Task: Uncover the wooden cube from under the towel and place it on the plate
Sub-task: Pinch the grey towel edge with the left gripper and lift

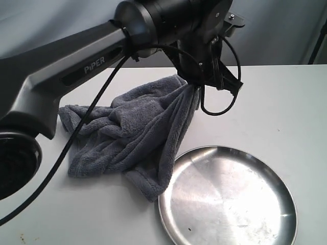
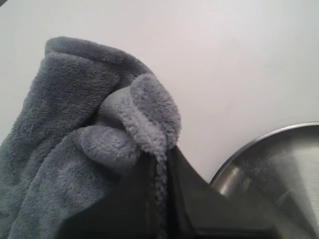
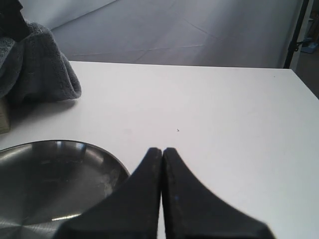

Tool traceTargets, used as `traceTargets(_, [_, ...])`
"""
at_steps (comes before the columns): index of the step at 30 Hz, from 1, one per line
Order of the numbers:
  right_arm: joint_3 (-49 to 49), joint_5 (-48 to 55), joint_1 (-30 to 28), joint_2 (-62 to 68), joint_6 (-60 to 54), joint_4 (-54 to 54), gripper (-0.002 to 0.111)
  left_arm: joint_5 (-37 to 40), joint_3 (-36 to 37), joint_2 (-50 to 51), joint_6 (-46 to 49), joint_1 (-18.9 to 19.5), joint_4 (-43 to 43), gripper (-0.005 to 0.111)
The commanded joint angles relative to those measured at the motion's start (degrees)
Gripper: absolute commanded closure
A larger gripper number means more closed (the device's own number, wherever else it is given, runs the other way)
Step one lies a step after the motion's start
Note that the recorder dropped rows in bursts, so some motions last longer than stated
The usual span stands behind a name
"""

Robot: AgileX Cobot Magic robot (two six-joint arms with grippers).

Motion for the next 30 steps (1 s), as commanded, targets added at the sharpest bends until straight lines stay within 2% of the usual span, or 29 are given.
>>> traceTargets(1, [0.2, -0.57, 0.15, -0.22, 0.05, -0.01, 0.108, -0.37, 3.5, -1.97, 0.26, 0.08, 2.18, 0.107])
traceTargets(7, [0.2, -0.57, 0.15, -0.22, 0.05, -0.01, 0.108, -0.37, 7.41, -4.05, -2.5, 0.78, 4.59, 0.107])
traceTargets(11, [0.2, -0.57, 0.15, -0.22, 0.05, -0.01, 0.108, -0.37, 8.95, -4.86, -5.21, 3.87, 3.47, 0.107])
traceTargets(17, [0.2, -0.57, 0.15, -0.22, 0.05, -0.01, 0.108, -0.37, 11.45, -6.39, -3.08, 9.45, -4.28, 0.107])
traceTargets(26, [0.2, -0.57, 0.15, -0.22, 0.05, -0.01, 0.108, -0.37, 13.74, -9.36, -1.87, 14.46, -4.5, 0.107])
traceTargets(30, [0.2, -0.57, 0.15, -0.22, 0.05, -0.01, 0.108, -0.37, 15.0, -10.38, -1.87, 15.49, -4.66, 0.107])
